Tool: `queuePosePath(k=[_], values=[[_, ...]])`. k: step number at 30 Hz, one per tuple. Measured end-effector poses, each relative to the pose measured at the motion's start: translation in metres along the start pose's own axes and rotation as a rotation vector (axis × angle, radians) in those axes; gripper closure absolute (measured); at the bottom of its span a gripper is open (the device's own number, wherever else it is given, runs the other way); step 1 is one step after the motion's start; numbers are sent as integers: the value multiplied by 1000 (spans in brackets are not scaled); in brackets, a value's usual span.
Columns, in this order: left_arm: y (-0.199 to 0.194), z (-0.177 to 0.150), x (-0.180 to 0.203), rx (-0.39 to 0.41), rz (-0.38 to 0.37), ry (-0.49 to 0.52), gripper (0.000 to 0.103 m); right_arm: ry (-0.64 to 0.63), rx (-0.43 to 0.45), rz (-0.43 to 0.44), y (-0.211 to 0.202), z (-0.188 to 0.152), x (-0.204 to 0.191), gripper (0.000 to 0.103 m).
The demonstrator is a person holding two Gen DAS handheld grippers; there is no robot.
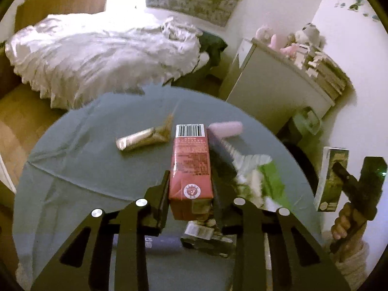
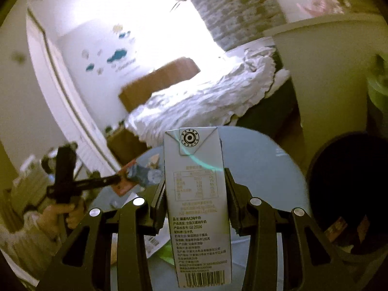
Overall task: Collect trash
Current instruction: 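Grasp the red snack box with left gripper while right grasps white milk carton, then carry the box and carton over the black bin and open both grippers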
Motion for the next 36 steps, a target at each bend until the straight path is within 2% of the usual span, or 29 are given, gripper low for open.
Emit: queuePosePath(k=[4,6,9,12,15,19,23,27,36], values=[[-25,14,20,64,-21,4,73,52,103,-18,-27,12,22,61],[-34,23,40,96,-59,24,73,60,163,-52,-44,19,32,61],[-37,38,87,121,-150,65,73,92,291,-176,-82,39,62,61],[-27,48,145,124,-238,121,73,97,366,-321,-109,51,90,61],[-9,52,211,113,-321,192,73,121,404,-428,-126,54,120,61],[33,45,294,52,-384,269,73,162,418,-507,-135,46,156,61],[71,31,346,2,-386,322,73,200,407,-532,-133,38,180,61],[99,16,372,-42,-372,342,73,190,381,-562,-134,37,193,61],[127,-1,384,-82,-340,366,73,187,349,-572,-128,31,191,61]])
Point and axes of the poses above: each gripper's, at about its wrist camera, not at the fingertips, and y roughly the way its jaws point, x to its right, z to its top, the point moved 4 cm from there along y, roughly the way its jaws point, and after that the axes turned 10 degrees about z, right-handed, at the moved point
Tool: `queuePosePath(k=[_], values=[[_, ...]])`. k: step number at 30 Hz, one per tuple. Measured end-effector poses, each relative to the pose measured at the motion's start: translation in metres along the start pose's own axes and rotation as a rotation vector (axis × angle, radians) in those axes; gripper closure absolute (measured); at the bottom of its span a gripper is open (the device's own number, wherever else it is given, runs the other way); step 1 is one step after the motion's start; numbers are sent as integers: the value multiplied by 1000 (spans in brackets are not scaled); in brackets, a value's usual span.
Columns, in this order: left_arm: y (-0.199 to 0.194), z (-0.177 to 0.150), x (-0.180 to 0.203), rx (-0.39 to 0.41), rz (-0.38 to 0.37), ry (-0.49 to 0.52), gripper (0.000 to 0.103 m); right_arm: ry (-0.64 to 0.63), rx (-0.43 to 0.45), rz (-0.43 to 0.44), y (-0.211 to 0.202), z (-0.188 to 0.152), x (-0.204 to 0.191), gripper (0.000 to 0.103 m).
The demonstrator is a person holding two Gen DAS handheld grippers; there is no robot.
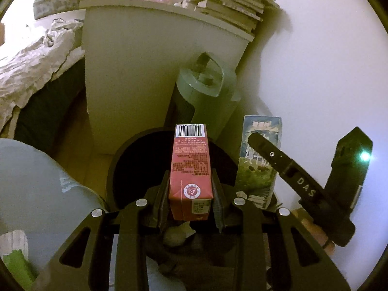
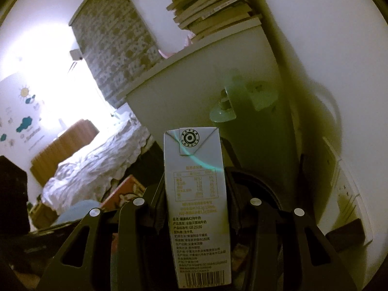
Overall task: Collect trash
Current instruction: 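Carry the box and carton over the black bin and open both grippers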
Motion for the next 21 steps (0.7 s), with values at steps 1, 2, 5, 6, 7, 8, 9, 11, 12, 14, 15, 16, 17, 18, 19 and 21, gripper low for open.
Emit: queuePosePath(k=[1,2,5,6,7,8,9,11,12,14,15,16,17,18,19,21], values=[[0,-1,0,-2,3,-1,73,3,-2,1,1,-1,0,61],[1,-1,1,-5,4,-2,73,6,-4,3,1,-1,0,61],[7,-2,3,-18,6,-1,73,12,-11,7,5,1,1,61],[8,-3,3,-24,6,2,72,15,-16,9,6,1,2,61],[10,-3,4,-36,8,6,72,17,-22,11,7,1,3,61],[11,-4,4,-50,9,8,71,19,-27,12,8,0,2,61],[12,-4,3,-57,12,7,71,24,-32,13,9,0,3,60],[9,-5,4,-59,17,11,64,32,-34,12,10,-1,5,58],[8,-5,4,-60,13,12,59,35,-35,12,10,-1,5,50],[0,-5,4,-47,5,8,39,42,-17,8,8,0,6,39],[-6,-5,3,-36,4,6,37,48,-7,9,7,0,6,36],[-12,-6,3,-26,3,5,33,51,-3,11,6,1,6,35],[-18,-7,2,-22,3,2,32,53,0,12,6,0,6,35],[-24,-8,1,-20,3,-5,32,56,0,11,6,-1,6,35],[-35,-10,-1,-14,-6,-15,32,59,0,12,7,-2,6,35],[-55,-14,-4,1,-14,-27,32,62,-3,19,7,-5,6,35]])
Point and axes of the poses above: each gripper's, at about its wrist camera, not at the fingertips, and y roughly the way its jaws point, x to its right, z to its top, the point moved 4 cm from there along y, roughly the way its jaws point, and after that the axes turned 10 degrees about z, right-handed, at the moved point
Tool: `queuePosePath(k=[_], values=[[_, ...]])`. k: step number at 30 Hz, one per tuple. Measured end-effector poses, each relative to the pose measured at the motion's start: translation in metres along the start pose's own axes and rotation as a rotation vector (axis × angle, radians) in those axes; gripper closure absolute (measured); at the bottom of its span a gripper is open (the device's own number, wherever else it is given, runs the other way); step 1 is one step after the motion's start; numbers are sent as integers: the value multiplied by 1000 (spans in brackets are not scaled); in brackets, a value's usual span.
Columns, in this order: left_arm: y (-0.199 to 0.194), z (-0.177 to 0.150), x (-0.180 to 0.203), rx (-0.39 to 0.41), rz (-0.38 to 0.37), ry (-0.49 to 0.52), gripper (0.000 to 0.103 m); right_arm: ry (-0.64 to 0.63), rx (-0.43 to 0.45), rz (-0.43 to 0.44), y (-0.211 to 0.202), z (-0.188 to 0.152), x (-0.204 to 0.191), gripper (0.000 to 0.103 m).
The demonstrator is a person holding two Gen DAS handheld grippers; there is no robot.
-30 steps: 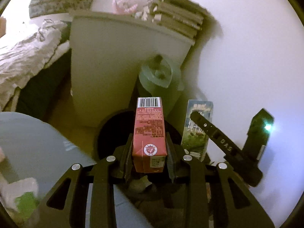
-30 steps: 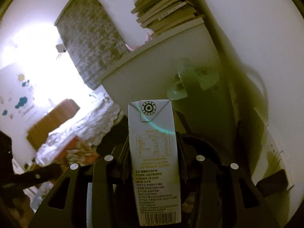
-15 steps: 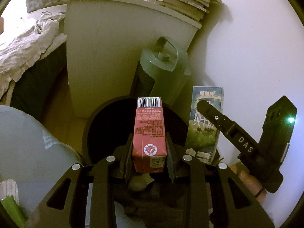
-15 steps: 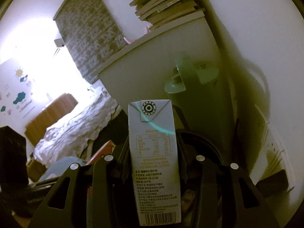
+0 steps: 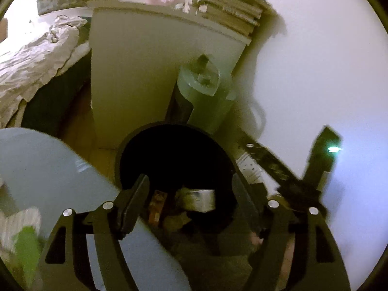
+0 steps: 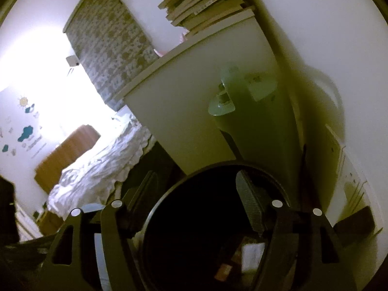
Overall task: Collect trash
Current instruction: 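Carry the box and carton over the black bin and open both grippers, then grasp a thin item with left gripper while right grasps white barcode plastic bag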
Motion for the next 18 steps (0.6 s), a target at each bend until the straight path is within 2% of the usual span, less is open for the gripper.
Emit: queuePosePath(k=[3,8,11,14,18], values=[[-43,-12,-10,40,1,-4,32,-14,-20,8,3,-6,-6,35],[-109,-44,-51,77,59,-10,31,-67,-53,38,6,-21,-27,33],[-148,-72,-94,103,164,-1,31,-113,-78,86,4,-34,-52,33],[-180,-101,-144,91,292,14,31,-195,-132,190,-1,-52,-93,33],[-206,-135,-199,54,466,145,31,-246,-248,349,-6,-80,-146,28]])
Point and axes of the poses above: each gripper's, at about its wrist camera, not at the fingertips, and y roughly the way its jaws point, x to its right, z to its top, the point moved 4 cm from there along y, roughly the way its jaws point, and after that the axes turned 10 degrees about z, right-handed, at the moved point
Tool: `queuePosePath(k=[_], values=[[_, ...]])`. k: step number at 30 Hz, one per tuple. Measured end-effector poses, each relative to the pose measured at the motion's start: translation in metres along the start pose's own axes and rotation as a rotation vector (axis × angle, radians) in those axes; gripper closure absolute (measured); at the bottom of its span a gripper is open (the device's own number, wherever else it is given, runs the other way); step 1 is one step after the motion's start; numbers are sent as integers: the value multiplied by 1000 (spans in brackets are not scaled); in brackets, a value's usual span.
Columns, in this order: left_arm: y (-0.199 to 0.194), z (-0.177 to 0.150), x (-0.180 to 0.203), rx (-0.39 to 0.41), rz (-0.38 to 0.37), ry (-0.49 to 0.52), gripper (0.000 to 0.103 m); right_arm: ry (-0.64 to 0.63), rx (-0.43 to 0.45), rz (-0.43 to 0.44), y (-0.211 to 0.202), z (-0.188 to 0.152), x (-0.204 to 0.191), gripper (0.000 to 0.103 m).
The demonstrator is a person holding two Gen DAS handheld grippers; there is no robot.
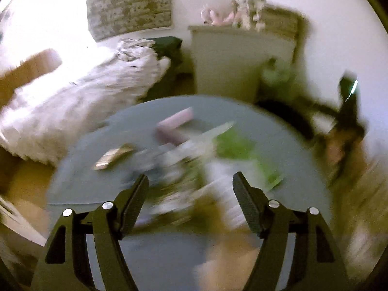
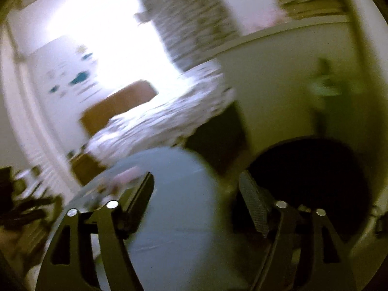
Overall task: Collect trash
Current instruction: 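Grasp a thin item with left gripper while right grasps white barcode plastic bag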
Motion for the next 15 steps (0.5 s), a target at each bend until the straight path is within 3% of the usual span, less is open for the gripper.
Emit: queuePosePath(k=[2,5,8,12,14,15], values=[[10,-20,-20,-32,67,116,32,-13,-90,86,14,-9,-37,26],[25,-39,-35,-51,107,227,32,-88,-220,184,36,-28,-106,21],[37,-49,-39,-35,59,299,32,-252,-361,256,57,-54,-172,12],[55,-56,-39,-53,23,348,33,-523,-517,232,84,-89,-224,6],[68,-59,-39,-83,-3,350,49,-605,-596,186,100,-102,-230,6],[70,-59,-39,-75,-24,339,50,-620,-615,170,105,-105,-228,6]])
Point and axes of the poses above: each gripper's, at about its wrist camera, not at the fingertips, and y roughly the way its jaws point, x to its right, z to its top, the point moved 4 cm from there along y, roughly the way its jaws point, and after that the axes turned 10 degrees about z, right-handed, at the moved point
